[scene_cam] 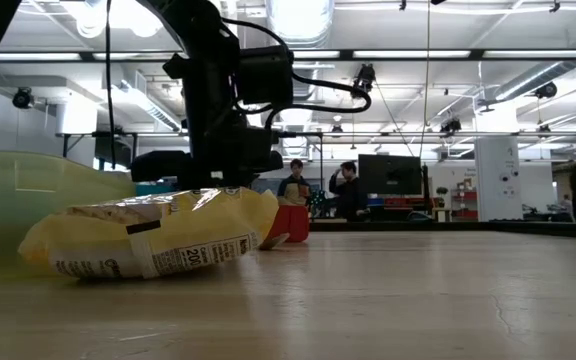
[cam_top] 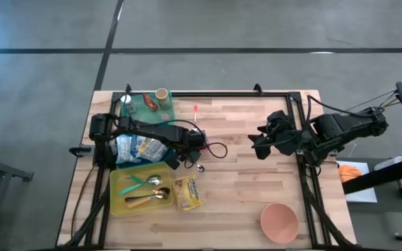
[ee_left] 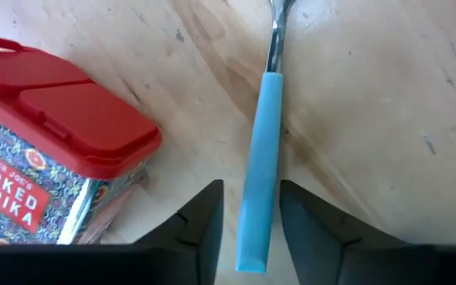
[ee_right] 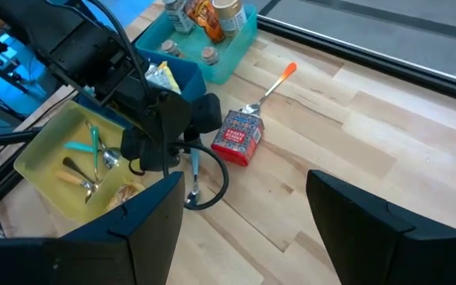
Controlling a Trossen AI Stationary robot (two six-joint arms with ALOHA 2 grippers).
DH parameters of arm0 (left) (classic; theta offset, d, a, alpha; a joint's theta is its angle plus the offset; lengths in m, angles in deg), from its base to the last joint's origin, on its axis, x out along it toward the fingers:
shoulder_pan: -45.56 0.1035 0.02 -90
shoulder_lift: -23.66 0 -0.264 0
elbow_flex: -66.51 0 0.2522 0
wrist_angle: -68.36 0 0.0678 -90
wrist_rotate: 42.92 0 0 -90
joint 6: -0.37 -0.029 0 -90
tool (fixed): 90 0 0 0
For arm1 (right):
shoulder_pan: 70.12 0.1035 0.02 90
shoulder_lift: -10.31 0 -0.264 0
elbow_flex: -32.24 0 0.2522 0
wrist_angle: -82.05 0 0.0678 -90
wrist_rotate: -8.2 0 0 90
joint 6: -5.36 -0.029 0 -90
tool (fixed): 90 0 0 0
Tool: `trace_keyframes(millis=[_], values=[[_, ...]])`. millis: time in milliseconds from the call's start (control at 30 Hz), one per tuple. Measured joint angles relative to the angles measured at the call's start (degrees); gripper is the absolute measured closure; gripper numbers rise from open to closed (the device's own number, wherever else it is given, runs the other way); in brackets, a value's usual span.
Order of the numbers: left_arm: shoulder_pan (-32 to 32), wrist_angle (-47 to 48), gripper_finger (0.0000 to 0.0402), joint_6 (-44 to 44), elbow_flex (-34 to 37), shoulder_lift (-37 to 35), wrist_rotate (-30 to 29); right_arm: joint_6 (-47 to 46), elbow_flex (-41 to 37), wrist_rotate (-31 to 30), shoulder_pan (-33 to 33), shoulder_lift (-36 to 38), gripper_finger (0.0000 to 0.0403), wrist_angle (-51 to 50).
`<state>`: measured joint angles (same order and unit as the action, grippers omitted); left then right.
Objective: Pick & Place Food Item
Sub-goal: Put the light blue spoon into the yellow bin
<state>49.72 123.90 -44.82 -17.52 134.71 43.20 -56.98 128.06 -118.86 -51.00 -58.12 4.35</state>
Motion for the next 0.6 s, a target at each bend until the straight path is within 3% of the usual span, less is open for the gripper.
trace_keyframes(millis=[167, 600], values=[[-0.3, 0.1, 0.0243, 0.0, 0.0, 0.0, 0.0, 0.2, 0.0, 0.0, 0.0, 0.0, 0.0140, 0.0], [-0.9, 1.0, 0.0240, -1.4, 0.2, 0.0, 0.5, 0.4, 0.0, 0.0, 0.0, 0.0, 0.0140, 0.0]])
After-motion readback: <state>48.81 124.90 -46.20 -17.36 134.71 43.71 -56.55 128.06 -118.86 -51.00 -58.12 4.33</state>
